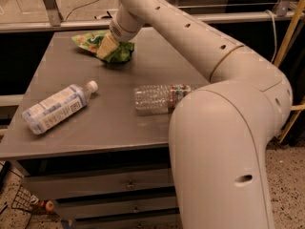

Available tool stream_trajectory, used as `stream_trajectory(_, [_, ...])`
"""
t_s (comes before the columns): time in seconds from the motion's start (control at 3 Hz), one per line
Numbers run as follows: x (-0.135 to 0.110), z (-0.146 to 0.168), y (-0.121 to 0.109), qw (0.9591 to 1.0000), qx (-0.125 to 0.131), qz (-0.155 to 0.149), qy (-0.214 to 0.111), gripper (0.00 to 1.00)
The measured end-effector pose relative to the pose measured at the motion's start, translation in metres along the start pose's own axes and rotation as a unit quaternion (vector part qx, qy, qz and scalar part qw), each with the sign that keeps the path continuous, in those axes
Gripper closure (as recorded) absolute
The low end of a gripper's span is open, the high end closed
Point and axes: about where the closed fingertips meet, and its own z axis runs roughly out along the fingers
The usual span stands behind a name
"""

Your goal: Move green rice chip bag near blue plastic bottle

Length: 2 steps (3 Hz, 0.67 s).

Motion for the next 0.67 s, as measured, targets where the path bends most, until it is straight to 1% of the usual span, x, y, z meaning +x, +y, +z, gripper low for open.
stream_trajectory(0.33, [-0.001,0.005,0.002,1.0,-0.002,0.0,-0.001,0.47])
stream_trajectory(0.67, [-0.009,-0.002,0.015,0.9993,-0.024,-0.027,-0.01,0.7])
